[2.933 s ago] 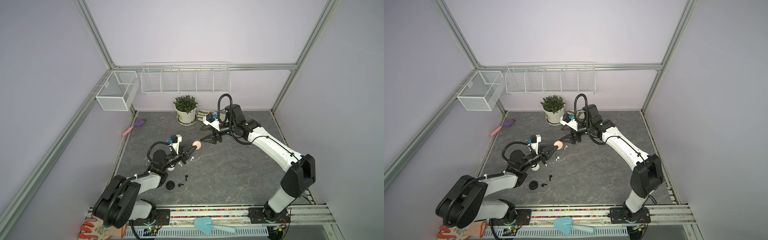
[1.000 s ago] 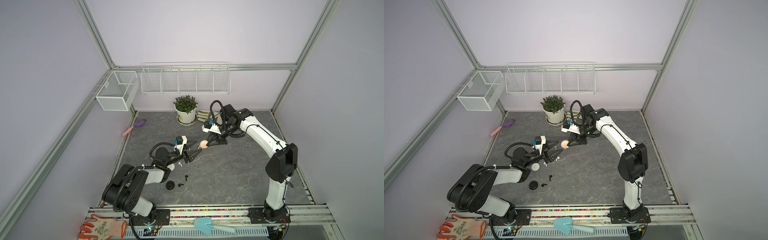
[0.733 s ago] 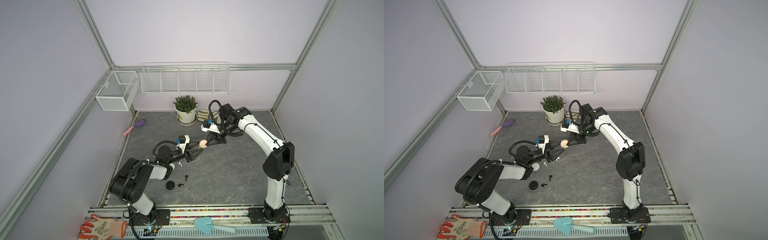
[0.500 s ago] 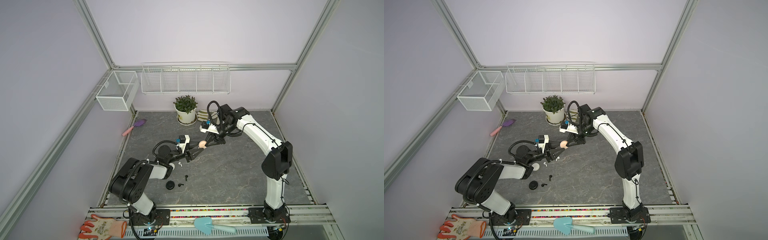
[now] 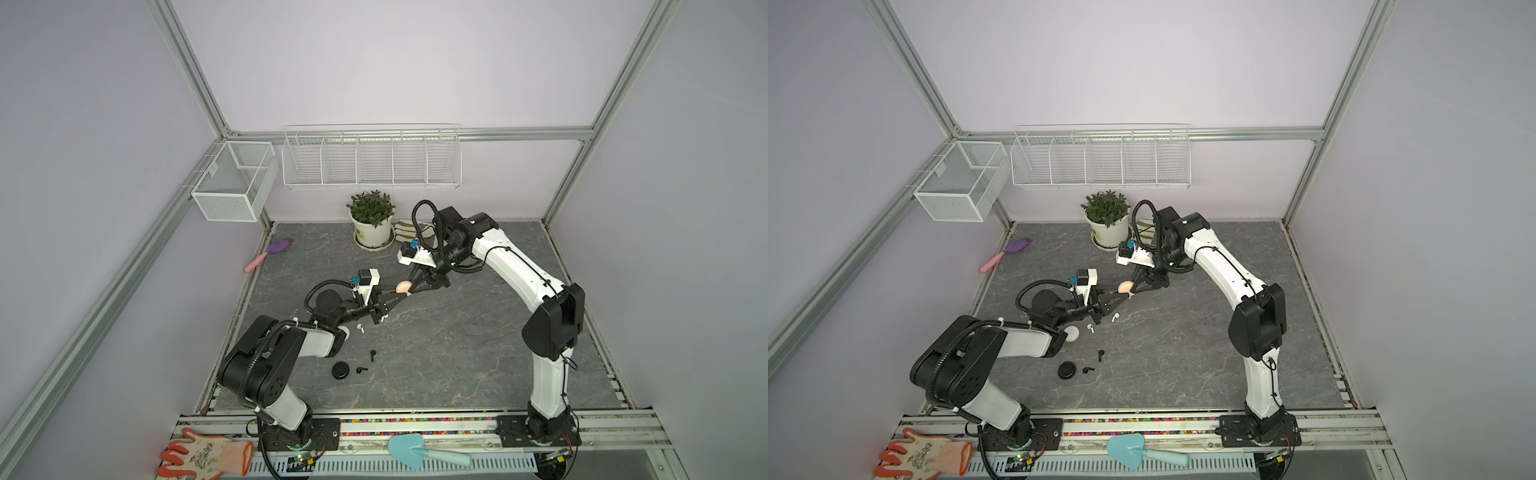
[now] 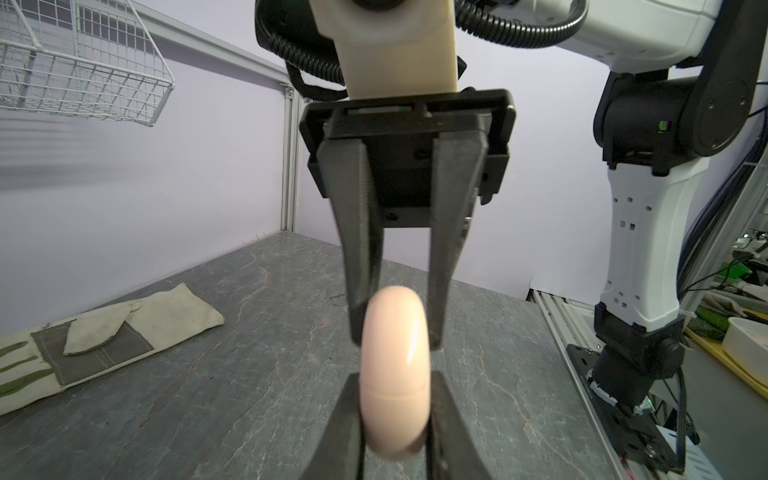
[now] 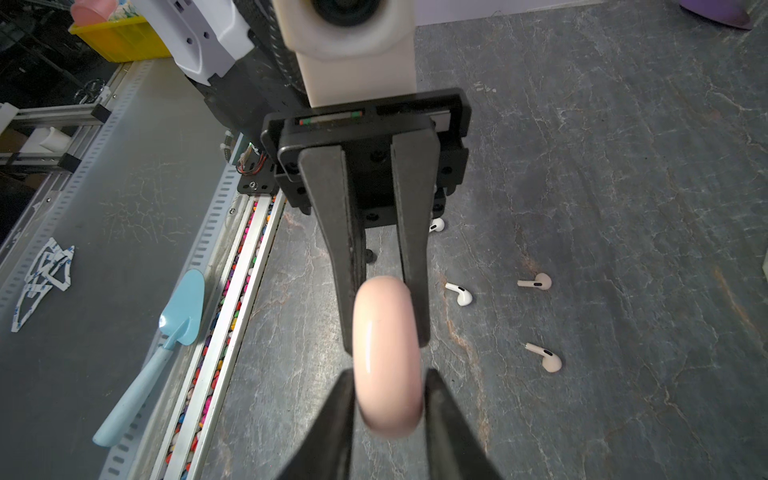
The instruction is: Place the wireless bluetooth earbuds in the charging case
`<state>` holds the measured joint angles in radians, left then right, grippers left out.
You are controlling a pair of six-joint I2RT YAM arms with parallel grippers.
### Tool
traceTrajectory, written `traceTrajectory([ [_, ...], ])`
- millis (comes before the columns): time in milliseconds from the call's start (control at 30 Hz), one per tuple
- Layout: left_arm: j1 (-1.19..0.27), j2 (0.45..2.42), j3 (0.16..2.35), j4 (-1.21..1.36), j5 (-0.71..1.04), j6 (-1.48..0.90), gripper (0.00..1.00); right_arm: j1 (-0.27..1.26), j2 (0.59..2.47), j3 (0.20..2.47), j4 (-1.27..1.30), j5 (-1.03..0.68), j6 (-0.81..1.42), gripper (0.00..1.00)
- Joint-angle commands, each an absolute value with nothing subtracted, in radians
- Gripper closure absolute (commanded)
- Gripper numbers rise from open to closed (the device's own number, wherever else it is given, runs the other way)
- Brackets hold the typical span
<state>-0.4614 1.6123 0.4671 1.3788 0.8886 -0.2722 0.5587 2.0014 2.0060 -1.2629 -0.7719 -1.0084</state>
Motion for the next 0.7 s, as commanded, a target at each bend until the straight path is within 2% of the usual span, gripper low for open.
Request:
traceTrajectory([
  [0,-0.465,1.612,0.491,1.413,0.892,-0.275,0.98,0.570,1.995,1.974,-1.210,-0.774,-0.973,0.44],
  [167,-0.463,1.615,0.489,1.414,0.885,-0.289,1.00,0.593,1.795,1.622,-0.771,-0.760,-0.853,0.29],
  [233,-0.462,1.619,0.485,1.414,0.883,-0.288,1.00,0.585,1.740,1.541,-0.647,-0.733,-0.816,0.29],
  [667,-0.455,1.612,0.462,1.414,0.880,-0.284,1.00,0.589,1.705,1.533,-0.607,-0.685,-0.826,0.35],
])
